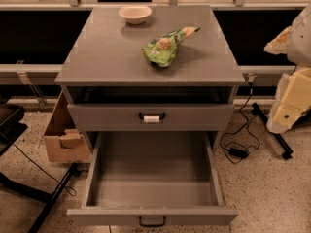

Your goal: Place green rice chip bag into middle drawer

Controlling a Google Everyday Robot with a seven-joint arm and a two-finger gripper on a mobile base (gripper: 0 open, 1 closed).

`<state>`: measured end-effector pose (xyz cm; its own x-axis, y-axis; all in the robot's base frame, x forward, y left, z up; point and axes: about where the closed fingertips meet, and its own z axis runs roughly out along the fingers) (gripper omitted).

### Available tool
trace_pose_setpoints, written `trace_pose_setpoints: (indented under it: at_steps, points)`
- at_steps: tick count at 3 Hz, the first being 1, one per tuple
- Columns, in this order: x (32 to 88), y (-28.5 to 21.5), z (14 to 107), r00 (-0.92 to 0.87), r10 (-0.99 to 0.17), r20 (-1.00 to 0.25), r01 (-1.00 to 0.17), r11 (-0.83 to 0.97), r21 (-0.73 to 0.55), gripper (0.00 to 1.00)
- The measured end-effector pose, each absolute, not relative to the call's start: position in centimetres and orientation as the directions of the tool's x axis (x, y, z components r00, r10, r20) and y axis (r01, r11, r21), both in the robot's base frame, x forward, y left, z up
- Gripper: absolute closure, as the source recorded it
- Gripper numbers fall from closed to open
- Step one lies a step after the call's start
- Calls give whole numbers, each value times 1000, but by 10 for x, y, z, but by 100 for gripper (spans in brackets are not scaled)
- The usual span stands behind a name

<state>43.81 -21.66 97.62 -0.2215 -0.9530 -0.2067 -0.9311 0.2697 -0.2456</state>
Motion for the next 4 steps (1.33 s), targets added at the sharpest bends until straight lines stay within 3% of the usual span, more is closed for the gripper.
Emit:
trace_pose_setpoints:
  at_steps: [1, 2, 4]
  points:
    - [438, -217, 976, -221, -953, -207, -931, 270, -246, 0]
    - [472, -190, 966, -122, -963, -242, -920, 201, -337, 0]
    - [596, -109, 968, 208, -961, -182, -783, -51, -620, 0]
